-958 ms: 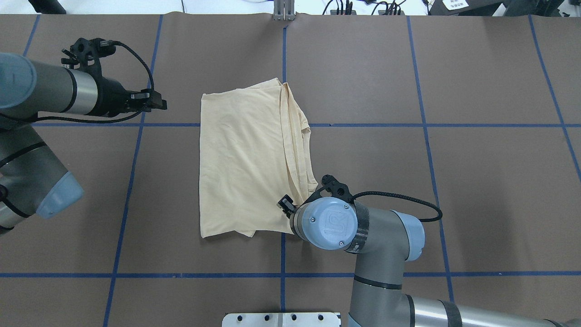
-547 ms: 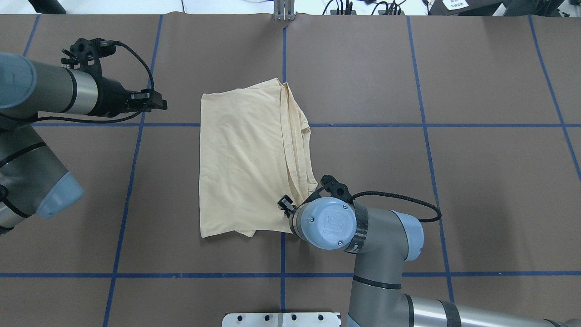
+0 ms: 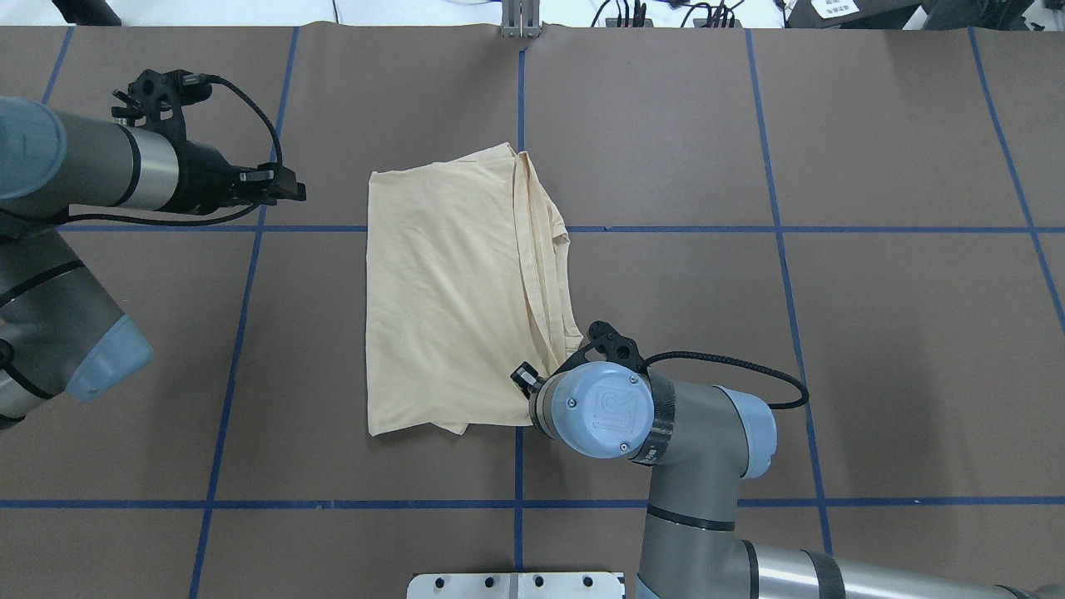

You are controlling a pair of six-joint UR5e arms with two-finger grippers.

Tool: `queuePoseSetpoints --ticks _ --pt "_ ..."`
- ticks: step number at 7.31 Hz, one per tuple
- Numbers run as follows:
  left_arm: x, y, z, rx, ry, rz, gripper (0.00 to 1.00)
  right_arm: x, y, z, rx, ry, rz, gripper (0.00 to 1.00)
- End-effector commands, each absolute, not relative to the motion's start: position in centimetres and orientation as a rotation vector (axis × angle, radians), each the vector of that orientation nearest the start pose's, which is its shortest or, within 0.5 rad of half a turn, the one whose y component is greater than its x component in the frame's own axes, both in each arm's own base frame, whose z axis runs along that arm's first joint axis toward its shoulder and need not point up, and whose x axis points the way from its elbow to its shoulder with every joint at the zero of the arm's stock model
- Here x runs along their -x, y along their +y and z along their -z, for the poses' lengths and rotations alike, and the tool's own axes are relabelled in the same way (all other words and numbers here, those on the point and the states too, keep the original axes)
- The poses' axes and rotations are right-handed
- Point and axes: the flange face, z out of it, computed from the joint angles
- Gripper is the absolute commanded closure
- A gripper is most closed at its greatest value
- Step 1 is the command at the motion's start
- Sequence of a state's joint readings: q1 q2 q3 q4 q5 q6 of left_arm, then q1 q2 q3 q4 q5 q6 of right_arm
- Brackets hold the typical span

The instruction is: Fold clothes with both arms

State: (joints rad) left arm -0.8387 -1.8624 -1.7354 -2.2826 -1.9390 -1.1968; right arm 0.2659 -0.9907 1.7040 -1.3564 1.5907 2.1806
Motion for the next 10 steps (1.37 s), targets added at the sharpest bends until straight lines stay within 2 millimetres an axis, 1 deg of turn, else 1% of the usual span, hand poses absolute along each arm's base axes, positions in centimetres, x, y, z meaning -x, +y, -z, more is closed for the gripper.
queuePoseSetpoints --ticks 1,2,3,4,5,6,7,8,9,10 --pt "-32.7 -51.0 -33.9 -0.39 1.139 0.195 0.49 60.9 -30.3 -23.6 0.185 -0.949 -0.799 1.0" --pt "-32.7 -50.8 -33.5 -0.352 1.161 0.254 0.47 60.6 -30.3 -23.0 0.189 -0.96 -0.804 1.0" --pt "-33.3 -49.8 -32.7 -0.276 1.206 0.35 0.45 59.7 -30.1 -22.4 0.193 -0.966 -0.808 1.0" --pt "-35.8 -47.8 -32.1 -0.205 1.252 0.459 0.42 58.9 -30.2 -22.4 0.191 -0.97 -0.815 1.0" --pt "-38.7 -43.9 -30.0 -0.172 1.304 0.525 0.42 58.6 -30.0 -22.5 0.192 -0.971 -0.814 1.0" --pt "-38.9 -39.7 -29.7 -0.089 1.333 0.562 0.4 58.5 -29.6 -22.1 0.201 -0.979 -0.807 1.0" --pt "-41.5 -34.8 -29.7 -0.014 1.345 0.648 0.39 58.2 -29.3 -22.9 0.2 -0.969 -0.805 1.0" --pt "-44.7 -30.5 -30.8 0.024 1.315 0.713 0.39 58.1 -29.2 -23.3 0.199 -0.963 -0.804 1.0" --pt "-46.2 -28.5 -31.4 0.066 1.249 0.748 0.39 58.1 -29.2 -23.3 0.199 -0.964 -0.803 1.0" --pt "-47.5 -27.1 -32.1 0.094 1.171 0.762 0.39 58.2 -29.1 -23.3 0.199 -0.965 -0.803 1.0"
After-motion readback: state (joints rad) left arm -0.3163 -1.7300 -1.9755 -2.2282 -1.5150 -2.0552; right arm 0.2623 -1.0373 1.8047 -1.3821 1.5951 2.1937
